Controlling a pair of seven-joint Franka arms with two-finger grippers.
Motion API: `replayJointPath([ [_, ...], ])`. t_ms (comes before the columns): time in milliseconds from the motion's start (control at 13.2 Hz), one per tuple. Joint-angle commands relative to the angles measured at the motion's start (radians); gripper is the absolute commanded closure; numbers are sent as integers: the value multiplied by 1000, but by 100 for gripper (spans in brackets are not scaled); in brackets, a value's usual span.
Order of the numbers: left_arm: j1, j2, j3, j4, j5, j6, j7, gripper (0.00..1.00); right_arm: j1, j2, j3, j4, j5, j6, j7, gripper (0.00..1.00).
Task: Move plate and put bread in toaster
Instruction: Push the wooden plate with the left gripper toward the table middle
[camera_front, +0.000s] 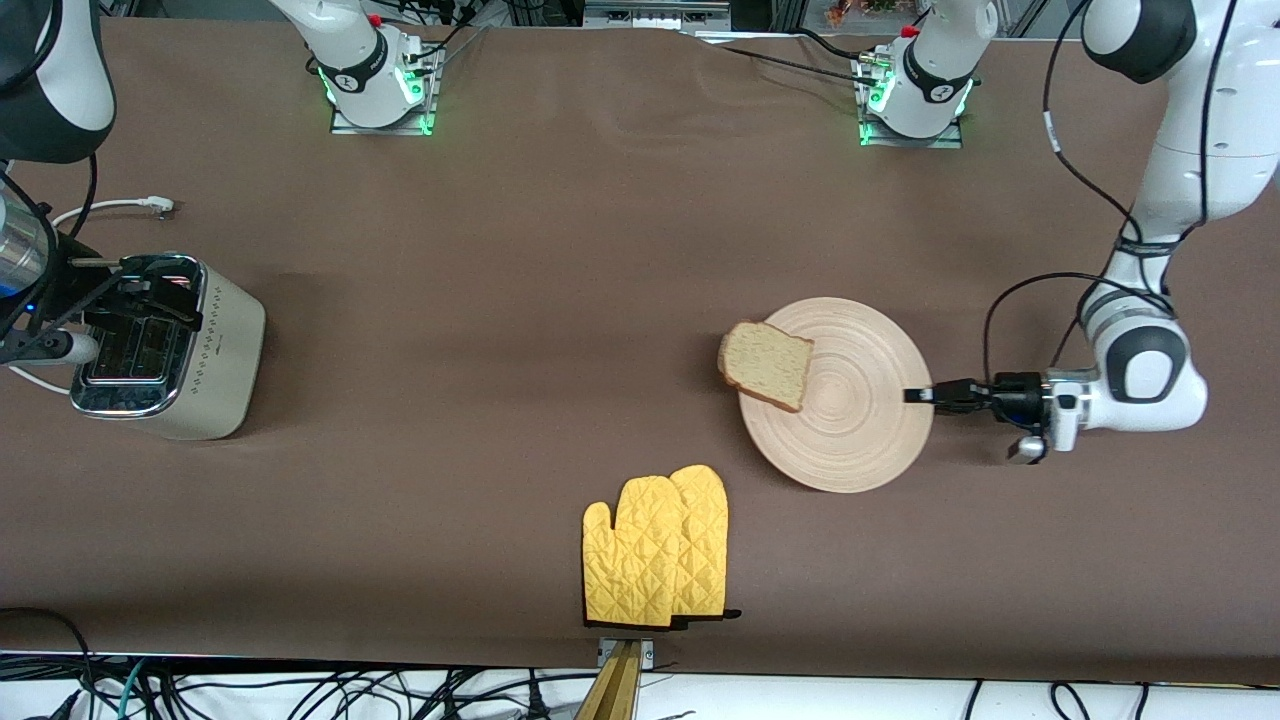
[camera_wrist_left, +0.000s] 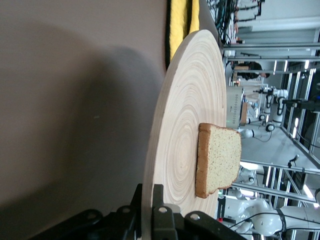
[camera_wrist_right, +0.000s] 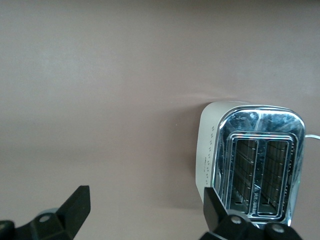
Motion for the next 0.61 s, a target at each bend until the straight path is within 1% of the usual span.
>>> replayJointPath([
  [0,-74,-27,-10,-29,-67,34,-7,100,-5,9,9,11,-13,-10,12,0],
  [152,-181,-36,-33,-76,-101,158,-2,100,-6,10,9,11,-13,-10,10,0],
  [228,-206,-47,-59,-119,-142,240,1,100,-6,12,9,10,-13,-10,13,0],
  [304,-215,-53,-112,-151,-184,328,6,100,-8,13,9,10,-11,-10,15,0],
  [380,-214,-55,-183,-184,-211,435,10,100,-9,18,9,10,-11,-10,17,0],
  [456,-209,-55,-243,-196,-222,510,10,100,-12,25,9,8,-5,-10,17,0],
  [532,-208,-55,-275,-201,-239,543,10,100,-12,32,9,10,-2,-10,17,0],
])
